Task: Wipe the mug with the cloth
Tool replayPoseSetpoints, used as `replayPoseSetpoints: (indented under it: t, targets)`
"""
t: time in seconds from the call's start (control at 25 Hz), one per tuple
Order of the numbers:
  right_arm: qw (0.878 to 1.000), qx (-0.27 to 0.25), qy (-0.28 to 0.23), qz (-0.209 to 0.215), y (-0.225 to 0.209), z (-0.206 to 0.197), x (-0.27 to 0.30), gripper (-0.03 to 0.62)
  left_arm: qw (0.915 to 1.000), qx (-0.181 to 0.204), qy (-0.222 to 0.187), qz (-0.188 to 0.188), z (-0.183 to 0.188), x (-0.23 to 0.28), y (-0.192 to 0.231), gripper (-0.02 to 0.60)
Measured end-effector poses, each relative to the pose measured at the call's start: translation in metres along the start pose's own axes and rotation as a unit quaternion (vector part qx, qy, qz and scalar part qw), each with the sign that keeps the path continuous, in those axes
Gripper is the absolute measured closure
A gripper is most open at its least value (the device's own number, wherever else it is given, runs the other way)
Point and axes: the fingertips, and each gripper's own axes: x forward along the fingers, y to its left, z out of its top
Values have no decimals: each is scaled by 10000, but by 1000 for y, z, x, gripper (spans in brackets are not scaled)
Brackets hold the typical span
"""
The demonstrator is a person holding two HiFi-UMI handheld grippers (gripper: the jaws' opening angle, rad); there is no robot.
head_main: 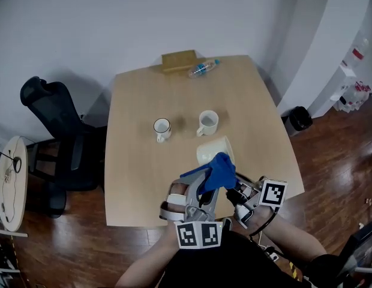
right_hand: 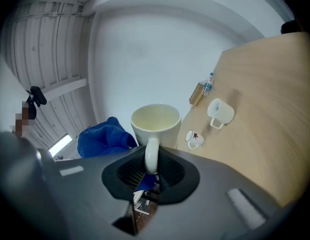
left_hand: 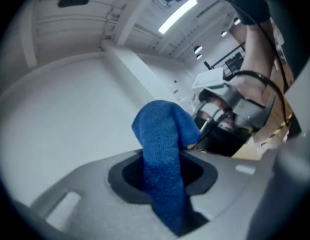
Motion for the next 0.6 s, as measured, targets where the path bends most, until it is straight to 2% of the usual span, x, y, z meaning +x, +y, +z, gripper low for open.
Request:
replayPoseSetpoints:
  t: [0.08, 0.2, 0.28, 0.36, 0.4, 0.48, 0.6]
  targets:
    - [10000, 56, 26, 52, 4, -5, 2, 551, 9994, 303, 18, 168, -2, 4, -1, 454]
    - [10000, 10, 32, 62, 9, -5, -1, 551, 9990, 384, -77, 212, 3, 1, 1, 453]
    - [9996, -257, 80, 50, 12, -3, -4, 551, 9999, 49, -150, 5, 6, -2, 5, 452]
    - [9967, -780, 204, 26, 18, -1, -9, 551, 9952, -818, -237, -479, 8, -7, 17, 449]
    - [9940, -1057, 291, 48, 22, -1, -12, 551, 9876, -1323, -279, -793, 9, -9, 24, 449]
    - [9872, -1503, 495, 190, 32, -3, -21, 551, 9659, -2083, -377, -1490, 14, -16, 39, 449]
    - [9746, -1997, 866, 520, 47, -9, -32, 549, 9343, -2476, -598, -2493, 21, -29, 51, 449]
